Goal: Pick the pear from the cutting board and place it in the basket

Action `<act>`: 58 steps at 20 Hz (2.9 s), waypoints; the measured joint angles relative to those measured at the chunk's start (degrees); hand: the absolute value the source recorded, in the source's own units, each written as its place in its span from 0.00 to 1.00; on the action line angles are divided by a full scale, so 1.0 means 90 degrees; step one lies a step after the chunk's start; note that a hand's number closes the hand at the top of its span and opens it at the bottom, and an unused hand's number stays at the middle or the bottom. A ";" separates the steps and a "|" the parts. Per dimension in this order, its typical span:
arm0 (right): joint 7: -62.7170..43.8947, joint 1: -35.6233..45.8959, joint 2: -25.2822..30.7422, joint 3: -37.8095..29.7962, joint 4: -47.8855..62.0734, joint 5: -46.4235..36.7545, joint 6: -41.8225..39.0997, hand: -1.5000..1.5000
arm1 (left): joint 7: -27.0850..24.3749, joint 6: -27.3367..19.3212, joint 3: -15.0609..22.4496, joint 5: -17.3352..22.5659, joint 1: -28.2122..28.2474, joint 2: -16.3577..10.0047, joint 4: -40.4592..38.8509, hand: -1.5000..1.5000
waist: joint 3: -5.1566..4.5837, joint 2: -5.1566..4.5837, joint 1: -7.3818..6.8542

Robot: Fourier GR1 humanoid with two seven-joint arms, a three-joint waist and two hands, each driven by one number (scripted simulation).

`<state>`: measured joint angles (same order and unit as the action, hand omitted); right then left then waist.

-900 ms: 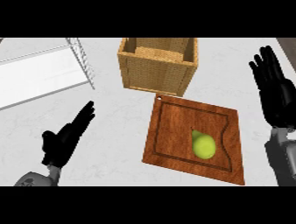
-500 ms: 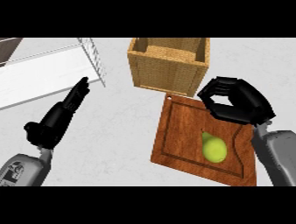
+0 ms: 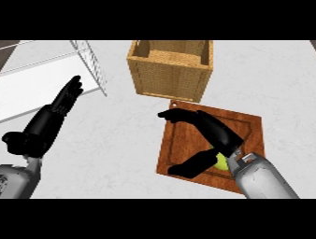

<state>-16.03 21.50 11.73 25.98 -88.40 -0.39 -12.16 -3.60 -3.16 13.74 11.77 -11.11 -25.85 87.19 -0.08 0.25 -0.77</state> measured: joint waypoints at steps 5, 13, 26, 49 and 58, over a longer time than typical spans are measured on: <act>-0.1062 0.1038 0.0568 0.0033 -0.0188 -0.1007 -0.0044 0.00 | 0.0085 -0.0022 -0.0052 -0.0026 -0.0036 0.0012 0.0045 0.50 | -0.0005 0.0012 0.0035; -0.2540 0.2813 0.1534 0.0045 0.0314 -0.0597 -0.2490 0.00 | 0.0093 0.0041 -0.0054 -0.0092 -0.0065 0.0035 0.0056 0.50 | -0.0012 -0.0009 -0.0028; -0.3348 0.4097 0.2321 -0.0680 0.1573 0.1877 -0.4750 0.00 | 0.0280 0.0114 -0.0229 -0.0166 0.0182 0.0126 0.0364 0.50 | 0.0000 0.0003 0.0082; -0.2104 0.1399 0.1516 -0.0774 0.0327 -0.0917 -0.3950 0.00 | 0.0295 0.0627 -0.0761 -0.0621 0.0196 0.0562 0.0325 0.50 | 0.0011 -0.0034 0.0060; -0.0852 0.0931 0.1266 -0.0923 0.0643 -0.2108 -0.3720 0.00 | 0.0589 0.0856 -0.1022 -0.0811 0.0090 0.0768 0.0448 0.50 | 0.0012 -0.0031 0.0063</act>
<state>-23.70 29.88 23.13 17.67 -82.61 -19.36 -45.64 1.70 4.54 4.55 4.47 -10.30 -18.94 91.23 0.02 -0.03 -0.21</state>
